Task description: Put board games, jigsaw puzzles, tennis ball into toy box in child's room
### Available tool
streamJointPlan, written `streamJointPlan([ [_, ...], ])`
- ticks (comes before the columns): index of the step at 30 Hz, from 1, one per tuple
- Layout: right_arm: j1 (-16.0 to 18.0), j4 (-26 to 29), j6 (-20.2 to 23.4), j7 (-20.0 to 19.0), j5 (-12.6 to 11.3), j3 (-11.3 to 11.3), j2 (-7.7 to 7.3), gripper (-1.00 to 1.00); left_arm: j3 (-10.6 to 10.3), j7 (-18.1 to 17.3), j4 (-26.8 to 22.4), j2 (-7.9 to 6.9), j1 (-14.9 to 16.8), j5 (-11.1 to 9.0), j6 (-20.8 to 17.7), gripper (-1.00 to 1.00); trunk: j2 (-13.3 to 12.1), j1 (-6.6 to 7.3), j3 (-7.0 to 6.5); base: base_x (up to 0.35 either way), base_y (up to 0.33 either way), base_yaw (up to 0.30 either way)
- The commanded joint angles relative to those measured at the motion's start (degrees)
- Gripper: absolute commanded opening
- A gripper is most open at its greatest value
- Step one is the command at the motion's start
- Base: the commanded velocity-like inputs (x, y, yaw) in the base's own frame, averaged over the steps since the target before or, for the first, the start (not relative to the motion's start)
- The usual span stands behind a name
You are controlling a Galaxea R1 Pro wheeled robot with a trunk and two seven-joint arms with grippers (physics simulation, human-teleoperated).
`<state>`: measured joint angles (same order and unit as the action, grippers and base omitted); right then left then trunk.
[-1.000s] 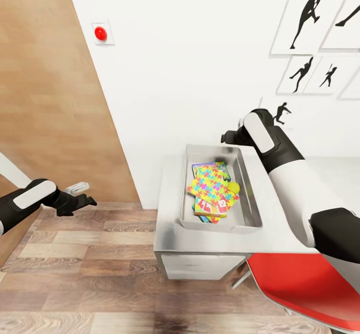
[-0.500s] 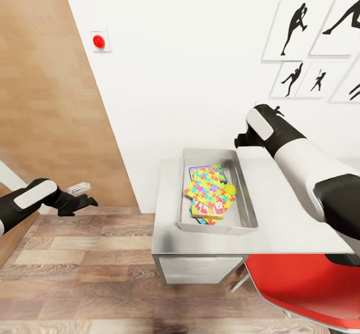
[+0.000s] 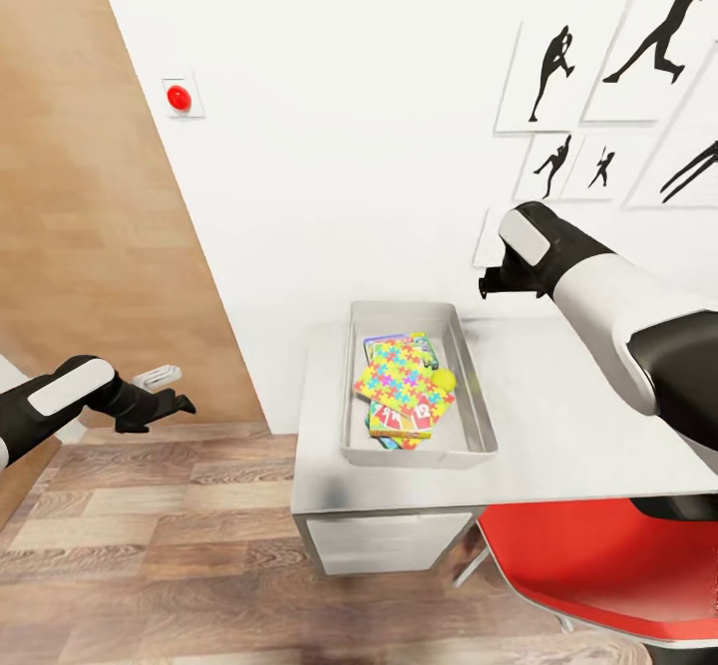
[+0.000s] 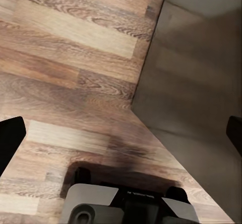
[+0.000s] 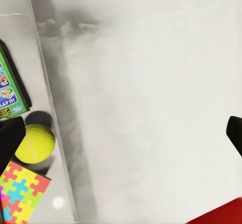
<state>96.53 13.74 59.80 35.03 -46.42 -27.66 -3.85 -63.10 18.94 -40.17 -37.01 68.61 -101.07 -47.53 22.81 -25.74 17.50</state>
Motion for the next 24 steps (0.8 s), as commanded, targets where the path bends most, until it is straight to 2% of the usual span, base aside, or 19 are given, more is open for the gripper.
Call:
streamJointPlan([
  [1, 0.06, -0.3, 0.2, 0.1, -0.6, -0.85, -0.03, 1.0, -0.34, 0.46, -0.18, -0.08, 0.12, -0.62, -0.07, 1.0, 0.11, -0.04, 0.02, 0.0, 0.0, -0.095],
  [10, 0.06, -0.99, 0.2, -0.44, -0.6, -2.0, 0.13, 1.0, -0.33, 0.48, -0.26, -0.08, 0.12, -0.62, -0.84, 1.0, 0.11, -0.04, -0.81, -0.008, 0.0, -0.078],
  [17, 0.02, -2.08, 0.2, -0.49, -0.6, -2.05, 0.2, 1.0, -0.35, 0.47, -0.26, -0.08, 0.12, -0.62, -0.91, 1.0, 0.11, -0.04, -1.46, -0.21, 0.0, -0.013],
  [24, -0.08, -3.06, 0.2, -0.49, -0.6, -2.05, 1.02, 1.0, -0.35, 0.48, -0.26, -0.09, 0.12, -0.62, -0.93, 1.0, 0.11, -0.04, -2.11, -0.056, 0.0, -0.001],
])
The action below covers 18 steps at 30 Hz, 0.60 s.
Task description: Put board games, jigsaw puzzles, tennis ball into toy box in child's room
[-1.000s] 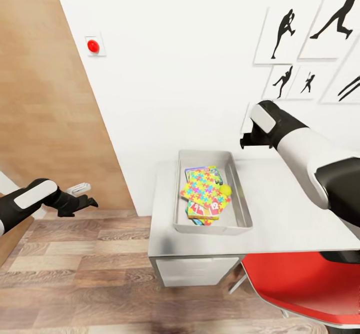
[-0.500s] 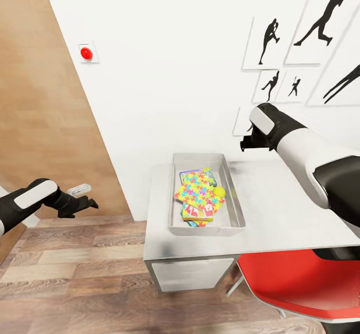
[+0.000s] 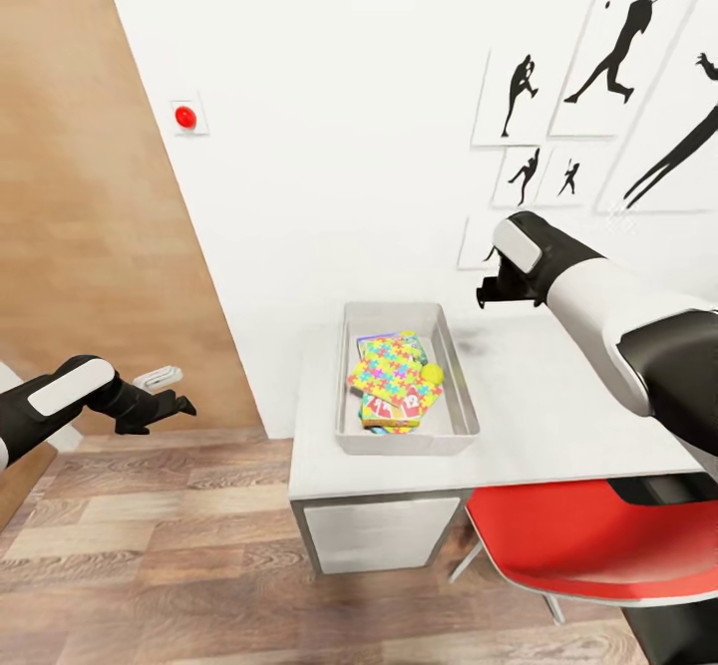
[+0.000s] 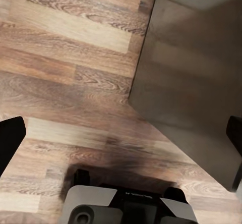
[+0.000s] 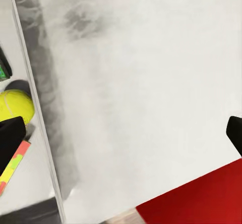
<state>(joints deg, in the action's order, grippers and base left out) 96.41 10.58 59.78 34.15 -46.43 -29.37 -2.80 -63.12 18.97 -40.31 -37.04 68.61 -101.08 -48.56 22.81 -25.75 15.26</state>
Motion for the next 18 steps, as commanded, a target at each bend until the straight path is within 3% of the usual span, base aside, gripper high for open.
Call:
streamJointPlan([
  [1, 0.03, 0.05, 0.22, 0.39, -0.59, -0.36, 0.22, 1.0, -0.33, 0.45, -0.12, -0.09, 0.12, -0.61, 0.1, 1.0, 0.11, -0.04, 0.03, -0.013, 0.0, 0.0],
  [7, 0.01, -0.03, 0.22, 0.39, -0.59, -0.42, 0.96, 1.0, -0.33, 0.37, -0.12, -0.28, 0.14, -0.61, -0.01, 1.0, 0.11, -0.04, -0.53, -0.095, 0.0, 0.0],
  [18, 0.01, -0.05, 0.22, -0.1, -0.59, -0.36, 0.53, 1.0, 0.02, 0.43, -0.12, -0.73, 0.14, -0.61, -0.93, 1.0, 0.11, -0.04, -1.55, -0.062, 0.0, 0.0],
])
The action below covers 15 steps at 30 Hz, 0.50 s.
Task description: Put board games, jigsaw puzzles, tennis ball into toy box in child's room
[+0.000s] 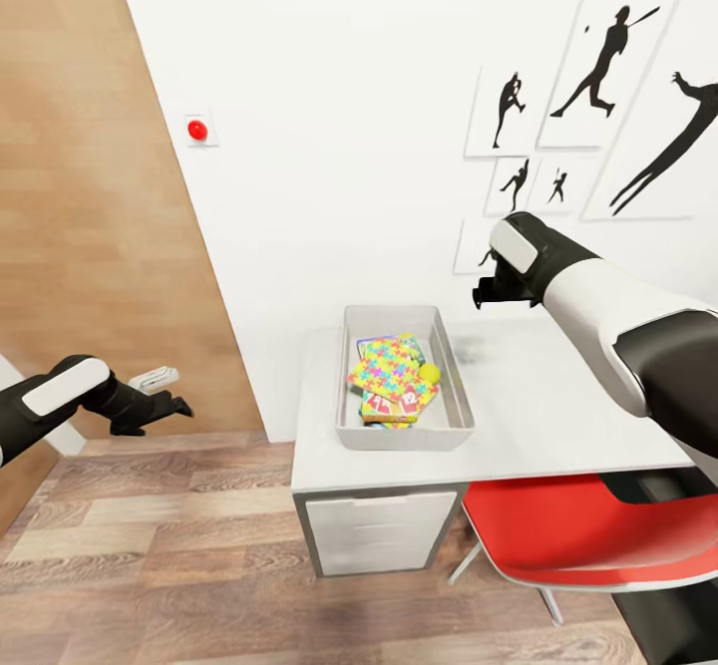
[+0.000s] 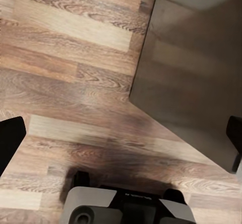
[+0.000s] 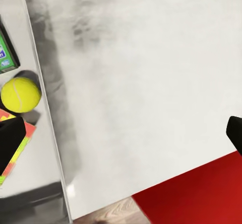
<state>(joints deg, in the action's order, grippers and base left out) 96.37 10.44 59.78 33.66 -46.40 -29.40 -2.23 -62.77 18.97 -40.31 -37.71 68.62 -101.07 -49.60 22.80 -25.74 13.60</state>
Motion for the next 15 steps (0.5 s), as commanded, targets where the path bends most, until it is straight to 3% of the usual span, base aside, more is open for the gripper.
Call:
streamJointPlan([
  [1, 0.05, 0.1, 0.22, -0.14, -0.62, -0.32, -0.15, 1.0, -0.13, 0.44, -0.11, -0.25, 0.12, -0.62, 0.08, 1.0, 0.12, -0.04, 0.03, -0.006, 0.0, 0.0],
  [15, -0.25, 0.11, 0.22, -2.35, -0.62, -0.23, -0.01, 1.0, 0.54, 0.63, 0.14, -0.61, 0.2, -0.62, -0.31, 1.0, 0.12, -0.04, -1.27, -0.001, 0.0, 0.0],
])
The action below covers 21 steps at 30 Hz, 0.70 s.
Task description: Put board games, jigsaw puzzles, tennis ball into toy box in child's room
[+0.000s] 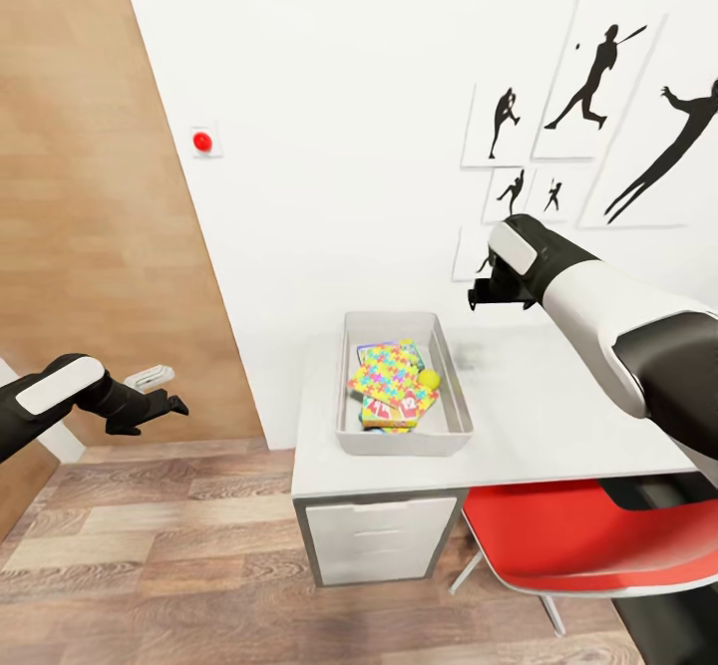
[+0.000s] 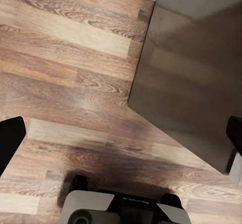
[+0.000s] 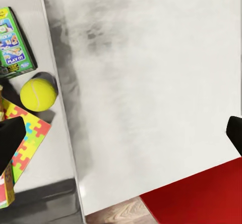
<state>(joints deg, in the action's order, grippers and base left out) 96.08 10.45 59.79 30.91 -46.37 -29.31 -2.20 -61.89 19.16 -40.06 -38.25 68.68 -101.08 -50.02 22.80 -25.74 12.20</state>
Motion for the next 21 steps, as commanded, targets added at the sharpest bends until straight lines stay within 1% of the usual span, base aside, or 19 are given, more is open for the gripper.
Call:
streamJointPlan([
  [1, 0.04, 0.1, 0.21, 0.39, -0.65, -0.32, -0.12, 1.0, -0.34, 0.44, -0.11, -0.07, 0.13, -0.61, 0.11, 1.0, 0.12, -0.04, 0.03, 0.0, 0.0, 0.0],
  [21, -0.13, 0.1, 0.21, 0.17, -0.65, -0.17, -0.84, 1.0, -0.45, 0.5, -0.11, 0.02, 0.13, -0.61, -0.05, 1.0, 0.12, -0.04, -1.82, 0.0, 0.0, 0.0],
])
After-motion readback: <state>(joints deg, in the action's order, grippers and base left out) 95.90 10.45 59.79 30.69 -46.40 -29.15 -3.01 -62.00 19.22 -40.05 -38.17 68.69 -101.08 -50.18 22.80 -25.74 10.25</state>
